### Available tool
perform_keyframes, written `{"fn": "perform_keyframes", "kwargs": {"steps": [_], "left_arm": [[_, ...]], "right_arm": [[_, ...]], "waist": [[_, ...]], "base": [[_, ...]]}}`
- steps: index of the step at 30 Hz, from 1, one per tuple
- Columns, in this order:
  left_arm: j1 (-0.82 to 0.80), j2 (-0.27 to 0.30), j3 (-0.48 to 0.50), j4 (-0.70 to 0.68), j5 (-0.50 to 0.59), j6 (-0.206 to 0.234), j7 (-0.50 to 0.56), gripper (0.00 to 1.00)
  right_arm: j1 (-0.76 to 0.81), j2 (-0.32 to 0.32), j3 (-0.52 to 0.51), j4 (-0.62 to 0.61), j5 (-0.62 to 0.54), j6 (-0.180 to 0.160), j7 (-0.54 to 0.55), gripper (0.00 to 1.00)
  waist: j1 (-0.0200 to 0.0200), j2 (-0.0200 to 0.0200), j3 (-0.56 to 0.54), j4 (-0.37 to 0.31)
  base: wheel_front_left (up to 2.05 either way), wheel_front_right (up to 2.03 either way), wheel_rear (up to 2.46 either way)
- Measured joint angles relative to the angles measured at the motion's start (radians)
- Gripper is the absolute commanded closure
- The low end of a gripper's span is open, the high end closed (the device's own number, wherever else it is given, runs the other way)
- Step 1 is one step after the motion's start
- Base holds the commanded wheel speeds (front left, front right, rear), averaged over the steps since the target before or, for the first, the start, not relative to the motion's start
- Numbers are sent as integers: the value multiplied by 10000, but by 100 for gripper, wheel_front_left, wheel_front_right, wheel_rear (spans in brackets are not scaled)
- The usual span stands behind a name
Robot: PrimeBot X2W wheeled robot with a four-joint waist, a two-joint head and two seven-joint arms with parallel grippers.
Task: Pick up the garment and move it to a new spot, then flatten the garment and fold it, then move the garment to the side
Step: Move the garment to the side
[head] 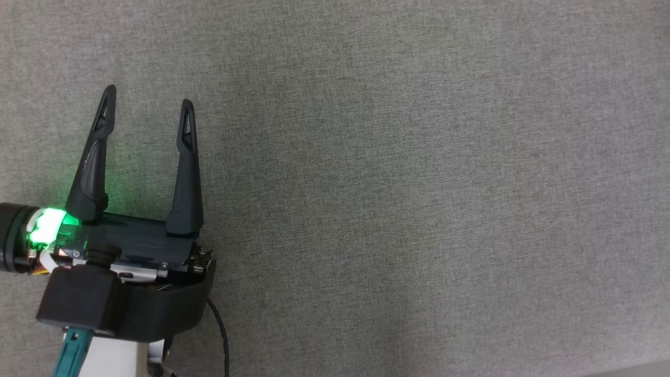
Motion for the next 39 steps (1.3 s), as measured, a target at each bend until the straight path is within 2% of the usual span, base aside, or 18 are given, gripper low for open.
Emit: {"fn": "perform_keyframes", "kwargs": {"steps": [2,3,4,5,9,14,18,21,22,28,39], "left_arm": [[-8,15,-48,-21,0,67,-2,0],[-9,29,-63,-12,0,82,-4,0],[-7,36,-77,13,-2,111,-4,0],[-6,36,-98,42,-8,157,-4,0],[41,42,-100,186,-105,253,-2,0],[378,52,-15,483,-253,353,4,0],[985,33,123,765,-424,460,13,0],[1373,0,290,855,-579,512,13,0],[1373,0,290,855,-579,512,13,0],[2179,-73,606,1185,-819,489,13,0],[3463,-209,1101,1657,-943,303,13,0]], "right_arm": [[-151,6,54,69,-176,0,-33,99],[-202,15,61,117,-267,0,-90,65],[-254,56,44,230,-293,-2,-84,9],[-296,104,19,360,-305,-2,-21,0],[-425,194,-58,614,-587,0,-136,0],[-539,430,-180,470,-1118,-2,-1103,0],[-219,1283,-500,123,-1177,-2,-2334,0],[277,1987,-943,-69,-1189,-2,-2821,0],[277,1987,-943,-69,-1189,-2,-2821,0],[2057,3480,-1856,-575,-1377,-2,-3145,0],[5326,5542,-3404,-1996,-2010,-2,-3227,0]], "waist": [[0,0,35,41],[0,0,34,61],[0,0,17,75],[0,0,-16,85],[1,0,-234,101],[1,0,-708,97],[1,0,-1421,117],[0,-1,-1925,161],[0,-1,-1925,161],[0,-1,-3016,326],[-2,-3,-4957,792]], "base": [[0,0,0],[0,0,0],[0,0,0],[0,0,0],[0,0,0],[0,0,0],[0,0,0],[0,0,0],[0,0,0],[0,0,0],[0,0,0]]}}
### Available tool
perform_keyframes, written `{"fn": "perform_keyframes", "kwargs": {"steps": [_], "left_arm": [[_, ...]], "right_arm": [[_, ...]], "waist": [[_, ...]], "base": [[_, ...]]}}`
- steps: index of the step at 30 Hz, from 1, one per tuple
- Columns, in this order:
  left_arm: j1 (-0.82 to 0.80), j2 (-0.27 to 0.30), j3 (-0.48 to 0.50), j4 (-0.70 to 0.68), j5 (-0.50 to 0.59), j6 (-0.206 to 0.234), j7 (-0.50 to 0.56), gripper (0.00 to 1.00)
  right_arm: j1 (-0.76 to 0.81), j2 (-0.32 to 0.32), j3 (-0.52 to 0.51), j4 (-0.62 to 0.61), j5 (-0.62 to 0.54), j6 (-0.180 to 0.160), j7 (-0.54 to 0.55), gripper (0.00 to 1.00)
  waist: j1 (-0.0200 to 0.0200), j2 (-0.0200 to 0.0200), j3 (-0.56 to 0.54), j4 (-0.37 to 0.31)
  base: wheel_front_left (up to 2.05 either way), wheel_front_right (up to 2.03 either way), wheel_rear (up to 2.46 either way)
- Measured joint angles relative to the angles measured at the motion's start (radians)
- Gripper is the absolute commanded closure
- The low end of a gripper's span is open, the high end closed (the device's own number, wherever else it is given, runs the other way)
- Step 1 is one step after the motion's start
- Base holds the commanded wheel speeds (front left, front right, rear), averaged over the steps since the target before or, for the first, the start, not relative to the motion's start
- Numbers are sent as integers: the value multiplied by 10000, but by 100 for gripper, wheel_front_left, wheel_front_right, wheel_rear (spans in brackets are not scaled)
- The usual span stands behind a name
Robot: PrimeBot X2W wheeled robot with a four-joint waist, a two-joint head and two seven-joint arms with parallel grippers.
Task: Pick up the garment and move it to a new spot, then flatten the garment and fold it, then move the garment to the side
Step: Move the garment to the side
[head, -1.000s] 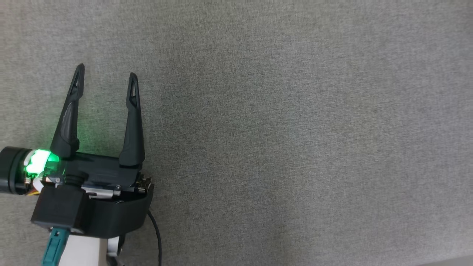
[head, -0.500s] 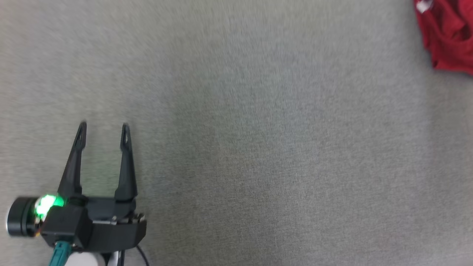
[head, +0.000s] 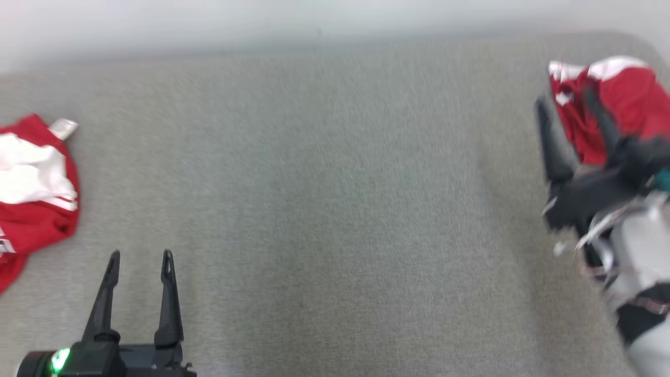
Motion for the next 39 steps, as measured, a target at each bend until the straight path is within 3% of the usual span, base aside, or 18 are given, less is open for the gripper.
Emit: {"fn": "perform_keyframes", "kwargs": {"steps": [13,26,39], "left_arm": [[687,-150,224,493,-15,-232,0,0],[993,-242,280,972,-12,-407,0,0],[913,-303,186,1360,73,-512,0,0]], "right_arm": [[3128,1576,-880,-1446,-378,0,-25,0],[5805,2784,-1885,-2458,-738,0,-23,0],[6649,3712,-2217,-2920,-1187,0,-25,0]], "waist": [[0,0,-1616,510],[1,0,-2440,777],[3,1,-2520,870]], "base": [[0,0,0],[0,0,0],[0,0,0]]}}
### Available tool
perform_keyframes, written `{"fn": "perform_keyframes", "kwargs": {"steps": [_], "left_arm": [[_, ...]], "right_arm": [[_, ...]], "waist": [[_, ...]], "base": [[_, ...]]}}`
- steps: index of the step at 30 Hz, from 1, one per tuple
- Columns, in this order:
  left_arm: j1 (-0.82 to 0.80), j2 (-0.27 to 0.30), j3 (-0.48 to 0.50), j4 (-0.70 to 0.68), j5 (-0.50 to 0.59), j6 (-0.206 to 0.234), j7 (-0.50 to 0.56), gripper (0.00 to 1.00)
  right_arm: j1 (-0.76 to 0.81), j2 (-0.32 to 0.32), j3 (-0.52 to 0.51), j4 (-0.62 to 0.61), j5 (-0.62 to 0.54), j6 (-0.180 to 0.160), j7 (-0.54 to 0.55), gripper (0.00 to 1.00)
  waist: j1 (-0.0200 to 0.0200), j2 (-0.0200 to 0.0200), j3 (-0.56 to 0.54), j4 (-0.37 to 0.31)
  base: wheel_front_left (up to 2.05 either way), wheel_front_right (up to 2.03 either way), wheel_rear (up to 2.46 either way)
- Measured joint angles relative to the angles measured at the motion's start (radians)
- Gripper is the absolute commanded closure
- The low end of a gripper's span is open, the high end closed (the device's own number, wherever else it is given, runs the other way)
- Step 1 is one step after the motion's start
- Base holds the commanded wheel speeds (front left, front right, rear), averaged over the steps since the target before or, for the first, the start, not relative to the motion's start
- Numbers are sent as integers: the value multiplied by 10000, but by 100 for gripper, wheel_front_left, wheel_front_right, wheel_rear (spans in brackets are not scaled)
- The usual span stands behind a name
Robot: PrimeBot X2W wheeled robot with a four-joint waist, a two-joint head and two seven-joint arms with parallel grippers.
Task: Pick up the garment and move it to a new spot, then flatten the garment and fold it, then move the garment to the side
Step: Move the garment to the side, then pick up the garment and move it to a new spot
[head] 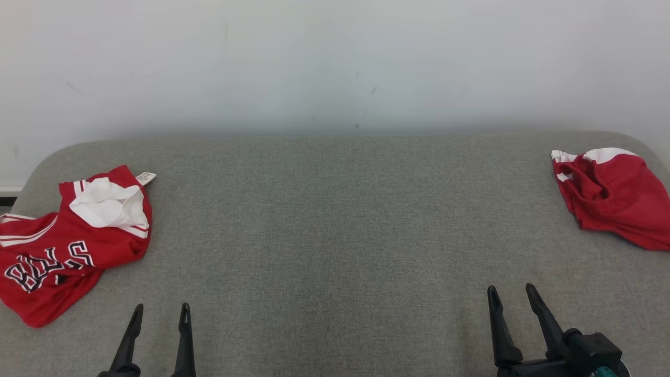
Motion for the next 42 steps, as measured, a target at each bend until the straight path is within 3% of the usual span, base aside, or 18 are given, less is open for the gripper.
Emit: {"fn": "perform_keyframes", "kwargs": {"steps": [24,32,42], "left_arm": [[-142,-61,-31,203,125,-102,0,0],[-247,-50,-56,295,153,-150,0,0],[-254,-35,-13,322,128,-61,0,0]], "right_arm": [[204,265,-232,163,-119,0,0,0],[260,332,-257,151,-98,0,0,0],[322,374,-399,113,-102,0,0,0]], "waist": [[0,0,44,144],[0,0,76,739],[0,0,248,2223]], "base": [[0,0,0],[0,0,0],[0,0,0]]}}
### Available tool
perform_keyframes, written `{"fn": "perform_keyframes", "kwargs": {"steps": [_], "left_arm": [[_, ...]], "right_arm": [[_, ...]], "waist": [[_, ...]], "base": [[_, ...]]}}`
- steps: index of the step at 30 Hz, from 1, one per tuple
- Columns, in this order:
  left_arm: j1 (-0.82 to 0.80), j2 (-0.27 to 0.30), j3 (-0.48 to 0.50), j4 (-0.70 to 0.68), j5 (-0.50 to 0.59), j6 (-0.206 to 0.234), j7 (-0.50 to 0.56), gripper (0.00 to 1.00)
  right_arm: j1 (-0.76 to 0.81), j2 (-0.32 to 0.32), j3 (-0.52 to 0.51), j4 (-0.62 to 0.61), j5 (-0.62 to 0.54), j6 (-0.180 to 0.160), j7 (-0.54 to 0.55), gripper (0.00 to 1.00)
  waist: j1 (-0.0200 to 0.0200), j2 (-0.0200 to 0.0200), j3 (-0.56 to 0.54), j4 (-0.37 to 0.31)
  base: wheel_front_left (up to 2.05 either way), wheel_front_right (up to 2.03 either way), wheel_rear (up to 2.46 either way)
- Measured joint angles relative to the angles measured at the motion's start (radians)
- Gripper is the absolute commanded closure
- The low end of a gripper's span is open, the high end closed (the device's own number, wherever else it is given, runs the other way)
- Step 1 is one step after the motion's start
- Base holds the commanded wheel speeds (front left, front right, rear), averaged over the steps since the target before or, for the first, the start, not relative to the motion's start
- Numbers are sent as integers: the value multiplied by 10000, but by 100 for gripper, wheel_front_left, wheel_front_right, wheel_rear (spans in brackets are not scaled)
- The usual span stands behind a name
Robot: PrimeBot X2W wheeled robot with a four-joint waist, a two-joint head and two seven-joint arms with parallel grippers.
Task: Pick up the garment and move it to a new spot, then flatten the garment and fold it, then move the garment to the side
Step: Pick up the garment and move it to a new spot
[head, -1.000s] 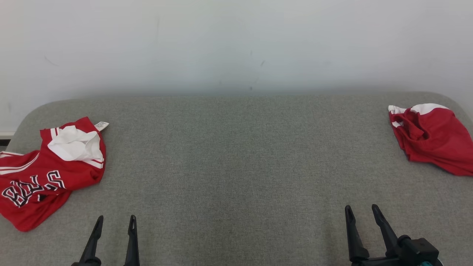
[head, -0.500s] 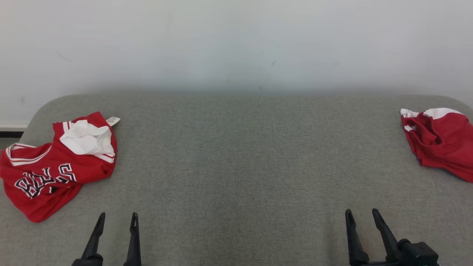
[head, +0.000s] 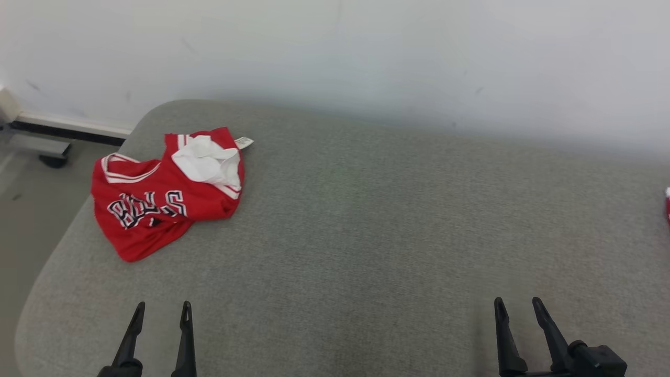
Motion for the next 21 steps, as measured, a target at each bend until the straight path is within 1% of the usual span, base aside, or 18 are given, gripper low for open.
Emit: {"fn": "perform_keyframes", "kwargs": {"steps": [8,13,17,21], "left_arm": [[-3,42,173,119,-73,-8,0,0],[67,44,318,107,-107,4,0,0],[198,56,541,33,-144,42,0,0],[226,42,669,-105,-161,88,0,0]], "right_arm": [[8,-10,-10,17,-10,0,0,0],[29,-15,6,36,-10,0,0,0],[12,-54,150,71,-13,0,0,0],[-131,-155,280,125,-19,0,0,0]], "waist": [[0,1,110,1318],[0,2,124,2021],[-1,2,134,2422],[0,2,244,2577]], "base": [[0,0,0],[0,0,0],[0,0,0],[0,0,0]]}}
